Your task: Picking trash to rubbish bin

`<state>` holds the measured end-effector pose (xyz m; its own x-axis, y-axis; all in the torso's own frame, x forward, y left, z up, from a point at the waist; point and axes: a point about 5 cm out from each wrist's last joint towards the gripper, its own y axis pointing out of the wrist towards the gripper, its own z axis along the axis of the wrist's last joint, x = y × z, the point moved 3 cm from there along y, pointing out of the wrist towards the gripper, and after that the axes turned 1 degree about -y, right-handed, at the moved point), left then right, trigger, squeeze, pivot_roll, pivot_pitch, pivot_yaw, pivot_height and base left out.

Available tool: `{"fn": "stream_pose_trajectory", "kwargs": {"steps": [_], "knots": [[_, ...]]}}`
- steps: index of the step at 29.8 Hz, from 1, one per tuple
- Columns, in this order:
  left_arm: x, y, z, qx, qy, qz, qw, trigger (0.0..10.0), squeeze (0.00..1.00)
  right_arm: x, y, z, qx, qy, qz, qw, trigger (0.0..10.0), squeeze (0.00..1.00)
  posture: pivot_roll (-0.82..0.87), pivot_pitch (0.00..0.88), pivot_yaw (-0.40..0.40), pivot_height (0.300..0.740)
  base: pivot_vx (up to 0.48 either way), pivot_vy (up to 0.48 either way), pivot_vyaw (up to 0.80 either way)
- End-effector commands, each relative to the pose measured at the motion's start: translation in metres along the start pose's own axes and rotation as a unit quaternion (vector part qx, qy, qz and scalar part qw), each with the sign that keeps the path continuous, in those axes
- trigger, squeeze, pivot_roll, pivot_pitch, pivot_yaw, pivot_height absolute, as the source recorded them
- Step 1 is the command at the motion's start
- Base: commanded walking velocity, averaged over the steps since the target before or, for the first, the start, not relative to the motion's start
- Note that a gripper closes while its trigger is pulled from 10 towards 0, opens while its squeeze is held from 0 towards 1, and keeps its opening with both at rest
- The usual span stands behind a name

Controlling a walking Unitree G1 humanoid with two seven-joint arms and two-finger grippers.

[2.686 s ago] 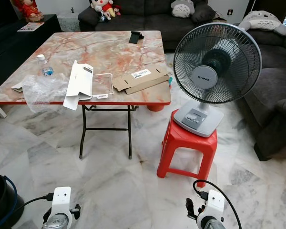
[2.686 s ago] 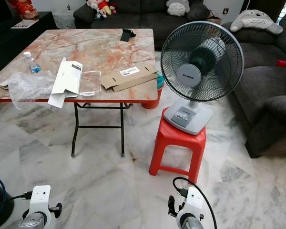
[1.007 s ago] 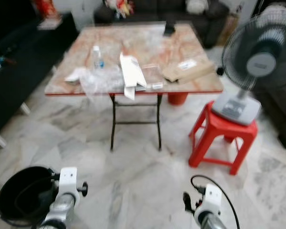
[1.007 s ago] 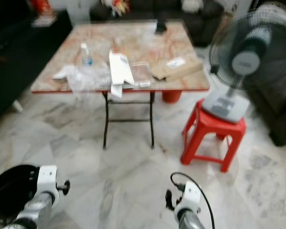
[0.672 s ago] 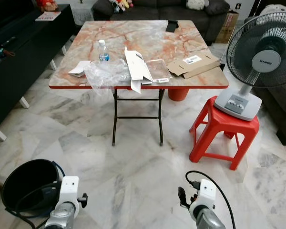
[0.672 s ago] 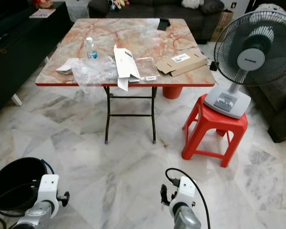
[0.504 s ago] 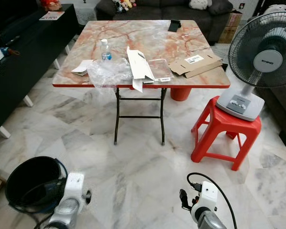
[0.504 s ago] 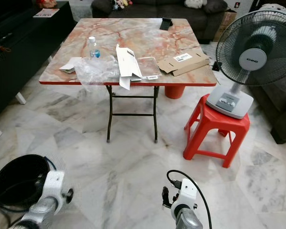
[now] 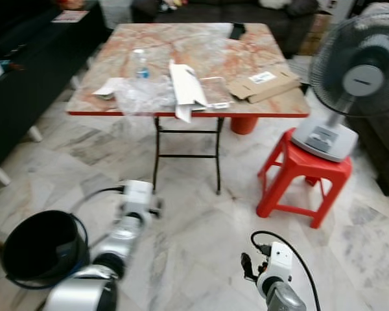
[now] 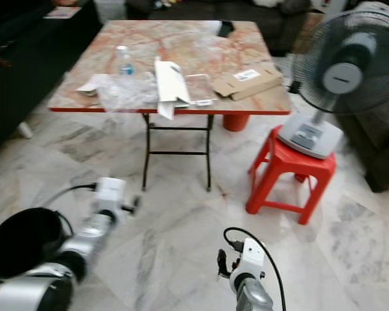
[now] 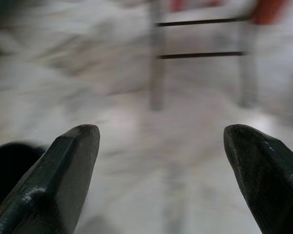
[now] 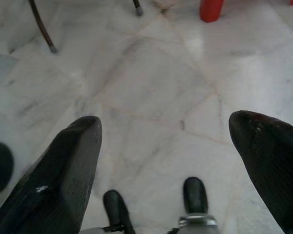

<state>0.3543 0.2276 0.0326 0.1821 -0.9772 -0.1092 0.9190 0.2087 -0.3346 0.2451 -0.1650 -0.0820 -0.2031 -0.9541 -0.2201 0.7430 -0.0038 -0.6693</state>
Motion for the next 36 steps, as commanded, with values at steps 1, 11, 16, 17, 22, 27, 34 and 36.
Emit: {"fn": "stream_pose_trajectory", "kwargs": {"steps": [1, 11, 16, 17, 22, 27, 34, 36], "knots": [[-0.038, -0.012, -0.037, -0.061, -0.03, 0.072, 0.995, 10.0, 0.0, 0.001, -0.002, -0.008, -0.011, 0.003, -0.001, 1.0, 10.0, 0.0, 0.09, 0.091, -0.014, 0.74, 0.0, 0.0, 0.0], [-0.056, -0.044, -0.099, -0.142, 0.018, 0.067, 0.987, 10.0, 0.0, 0.001, -0.003, -0.013, -0.022, -0.01, 0.001, 1.0, 10.0, 0.0, 0.09, 0.088, -0.015, 0.74, 0.0, 0.0, 0.0], [-0.026, -0.048, -0.11, -0.15, 0.037, 0.013, 0.988, 10.0, 0.0, 0.0, -0.003, -0.011, -0.02, -0.011, 0.003, 1.0, 10.0, 0.0, 0.08, 0.081, -0.018, 0.74, 0.0, 0.0, 0.0], [-0.023, -0.048, -0.11, -0.149, 0.038, 0.008, 0.988, 10.0, 0.0, 0.0, -0.002, -0.011, -0.019, -0.012, 0.004, 1.0, 10.0, 0.0, 0.08, 0.081, -0.018, 0.74, 0.0, 0.0, 0.0], [-0.013, -0.049, -0.113, -0.152, 0.051, -0.009, 0.987, 10.0, 0.0, 0.0, -0.002, -0.008, -0.01, -0.022, 0.007, 1.0, 10.0, 0.0, 0.07, 0.071, -0.011, 0.74, 0.0, 0.0, 0.0], [-0.01, -0.052, -0.117, -0.159, 0.065, -0.022, 0.985, 10.0, 0.0, -0.001, -0.002, -0.007, -0.007, -0.025, 0.011, 1.0, 10.0, 0.0, 0.07, 0.056, -0.005, 0.74, 0.0, 0.0, 0.0], [-0.003, -0.054, -0.12, -0.161, 0.059, -0.03, 0.985, 10.0, 0.0, -0.006, -0.002, -0.009, -0.013, -0.034, 0.019, 0.999, 10.0, 0.0, 0.08, 0.039, -0.006, 0.74, 0.0, 0.0, 0.0], [-0.002, -0.055, -0.121, -0.163, 0.059, -0.032, 0.984, 10.0, 0.0, -0.006, -0.002, -0.01, -0.015, -0.033, 0.018, 0.999, 10.0, 0.0, 0.08, 0.036, -0.004, 0.74, 0.0, 0.0, 0.0]]}}
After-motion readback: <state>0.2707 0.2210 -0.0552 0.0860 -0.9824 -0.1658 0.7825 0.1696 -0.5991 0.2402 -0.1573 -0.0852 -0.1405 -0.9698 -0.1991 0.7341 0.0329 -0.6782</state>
